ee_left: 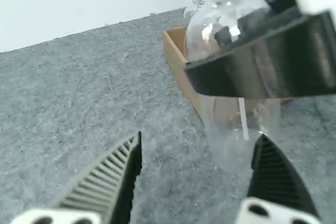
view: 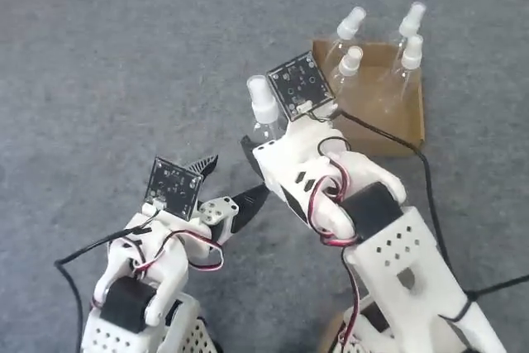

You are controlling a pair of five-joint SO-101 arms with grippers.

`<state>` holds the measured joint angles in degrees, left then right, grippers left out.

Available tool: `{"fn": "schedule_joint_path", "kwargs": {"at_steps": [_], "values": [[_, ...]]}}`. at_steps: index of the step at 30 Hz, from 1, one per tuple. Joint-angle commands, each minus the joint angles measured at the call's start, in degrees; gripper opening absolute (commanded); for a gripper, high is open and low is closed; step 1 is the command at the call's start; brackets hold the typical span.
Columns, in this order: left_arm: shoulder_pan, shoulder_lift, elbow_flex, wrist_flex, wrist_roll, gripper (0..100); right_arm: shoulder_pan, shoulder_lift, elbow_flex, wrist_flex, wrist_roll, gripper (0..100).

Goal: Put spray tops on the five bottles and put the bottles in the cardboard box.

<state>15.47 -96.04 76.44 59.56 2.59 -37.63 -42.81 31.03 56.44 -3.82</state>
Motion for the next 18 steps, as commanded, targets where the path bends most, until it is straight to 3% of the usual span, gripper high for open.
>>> {"fn": "schedule_joint_path", "kwargs": {"at_steps": [1, 7, 10, 18], "values": [[-0.18, -0.26, -0.31, -1.49, -0.62, 31, -0.22, -5.85, -4.57, 1.19, 0.18, 0.6], [-0.18, -0.26, -0.31, -1.41, -0.62, 31, -0.04, -6.55, -4.48, 2.24, 0.44, 0.6], [-0.18, -0.26, -0.31, -1.41, -0.62, 31, 1.27, -6.55, -4.75, 1.89, 4.13, 0.6], [-0.18, -0.35, -0.31, -1.32, -0.62, 31, 19.12, -6.46, -4.66, -1.01, 7.12, 0.6]]}}
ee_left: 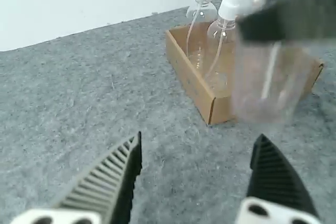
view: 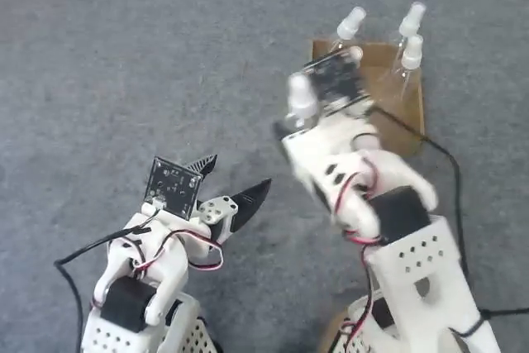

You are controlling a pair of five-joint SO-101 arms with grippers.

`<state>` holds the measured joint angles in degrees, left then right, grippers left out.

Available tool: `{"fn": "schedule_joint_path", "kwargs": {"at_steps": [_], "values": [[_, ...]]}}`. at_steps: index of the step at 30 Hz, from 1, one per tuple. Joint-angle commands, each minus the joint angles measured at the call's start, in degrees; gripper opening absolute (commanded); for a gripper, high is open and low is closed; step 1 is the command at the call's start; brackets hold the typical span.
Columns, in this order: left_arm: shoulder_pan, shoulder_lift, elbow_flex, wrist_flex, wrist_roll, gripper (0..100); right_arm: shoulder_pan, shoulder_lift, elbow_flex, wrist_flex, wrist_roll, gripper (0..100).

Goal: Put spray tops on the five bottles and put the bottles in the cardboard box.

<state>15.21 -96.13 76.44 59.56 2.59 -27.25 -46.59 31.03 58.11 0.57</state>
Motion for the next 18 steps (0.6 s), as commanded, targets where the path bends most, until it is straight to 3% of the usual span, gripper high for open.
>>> {"fn": "schedule_joint_path", "kwargs": {"at_steps": [1, 7, 11, 15, 18], "values": [[0.09, -0.35, -0.22, -1.32, -0.62, 31, 10.77, -2.68, -4.48, -3.74, 3.96, 0.6], [0.00, -0.53, 0.57, -1.41, -0.70, 29, 18.59, 3.12, -4.57, -9.54, 4.84, 0.6], [-2.37, -0.53, 0.48, -1.85, -0.70, 20, 21.32, 12.26, -4.66, -15.78, 4.75, 0.6], [-7.82, -0.53, 0.57, -4.57, -0.35, 0, 22.90, 20.00, -4.75, -22.02, 4.75, 0.6], [-8.53, -0.53, 0.66, -4.75, -0.44, 1, 23.60, 24.48, -4.57, -26.07, 4.75, 0.6]]}}
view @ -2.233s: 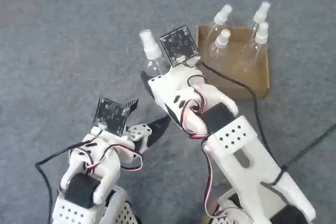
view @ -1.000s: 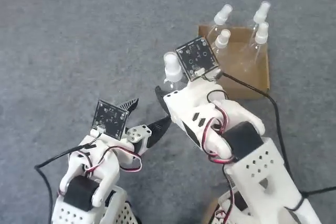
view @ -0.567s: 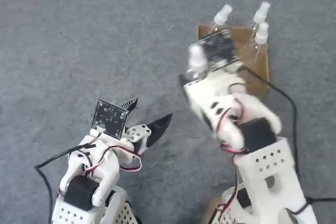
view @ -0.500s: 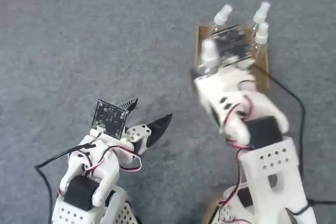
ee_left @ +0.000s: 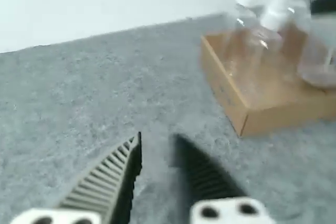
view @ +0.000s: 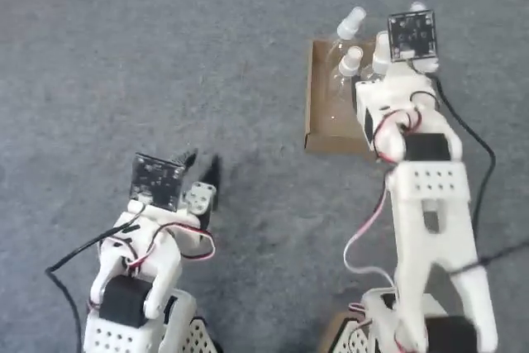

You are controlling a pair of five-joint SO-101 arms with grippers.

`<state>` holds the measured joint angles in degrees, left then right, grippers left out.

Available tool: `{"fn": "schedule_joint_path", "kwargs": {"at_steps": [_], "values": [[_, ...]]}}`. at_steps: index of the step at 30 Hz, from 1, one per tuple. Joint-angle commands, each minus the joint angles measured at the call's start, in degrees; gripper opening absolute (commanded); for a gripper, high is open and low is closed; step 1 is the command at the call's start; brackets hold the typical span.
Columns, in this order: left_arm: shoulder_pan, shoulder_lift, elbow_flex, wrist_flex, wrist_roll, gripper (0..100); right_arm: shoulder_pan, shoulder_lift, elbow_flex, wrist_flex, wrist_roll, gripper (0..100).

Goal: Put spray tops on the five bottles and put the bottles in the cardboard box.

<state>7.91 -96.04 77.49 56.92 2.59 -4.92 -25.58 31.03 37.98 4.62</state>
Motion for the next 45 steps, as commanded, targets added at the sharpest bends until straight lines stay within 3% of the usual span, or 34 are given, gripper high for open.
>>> {"fn": "schedule_joint_path", "kwargs": {"at_steps": [1, 11, 27, 45], "values": [[-1.23, -0.62, -0.40, -2.11, -0.44, 1, 1.54, 4.70, -4.48, -7.34, 0.70, 0.6], [-1.23, -0.62, 0.40, -2.46, -0.35, 1, 1.98, 10.95, -4.31, -12.53, -3.96, 0.6], [-1.23, -0.62, 0.40, -2.46, -0.35, 1, 2.95, 16.40, 4.13, -24.66, -3.87, 0.6], [-1.23, -0.62, 0.48, -2.46, -0.35, 1, 2.51, 18.95, 8.88, -28.62, -3.78, 0.6]]}}
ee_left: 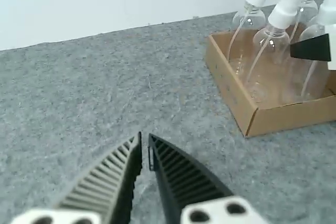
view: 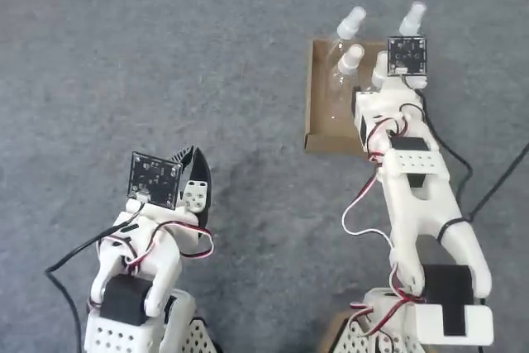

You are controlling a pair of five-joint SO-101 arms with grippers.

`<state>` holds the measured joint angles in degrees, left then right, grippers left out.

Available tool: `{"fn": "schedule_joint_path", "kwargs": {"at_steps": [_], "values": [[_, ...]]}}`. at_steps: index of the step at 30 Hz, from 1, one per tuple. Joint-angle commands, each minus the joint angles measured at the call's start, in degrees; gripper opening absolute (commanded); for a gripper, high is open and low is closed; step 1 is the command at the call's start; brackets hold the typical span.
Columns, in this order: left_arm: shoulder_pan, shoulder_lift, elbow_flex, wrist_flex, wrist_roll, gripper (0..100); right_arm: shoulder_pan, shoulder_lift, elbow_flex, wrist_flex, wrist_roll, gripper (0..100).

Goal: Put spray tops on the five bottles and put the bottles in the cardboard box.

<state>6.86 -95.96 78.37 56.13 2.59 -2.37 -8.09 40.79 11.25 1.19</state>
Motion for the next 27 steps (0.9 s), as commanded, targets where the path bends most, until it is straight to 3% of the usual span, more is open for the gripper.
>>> {"fn": "schedule_joint_path", "kwargs": {"at_steps": [1, 24, 27], "values": [[-0.18, -0.70, -0.40, -1.67, -0.35, 1, -0.04, 2.59, -1.05, -1.89, -0.35, 0.6], [-0.18, -0.70, -0.40, -1.67, -0.35, 1, -0.13, 5.14, -0.70, -4.09, -0.35, 0.7], [-0.18, -0.70, -0.40, -1.67, -0.35, 1, -0.13, 4.97, -0.70, -4.00, -0.35, 5.6]]}}
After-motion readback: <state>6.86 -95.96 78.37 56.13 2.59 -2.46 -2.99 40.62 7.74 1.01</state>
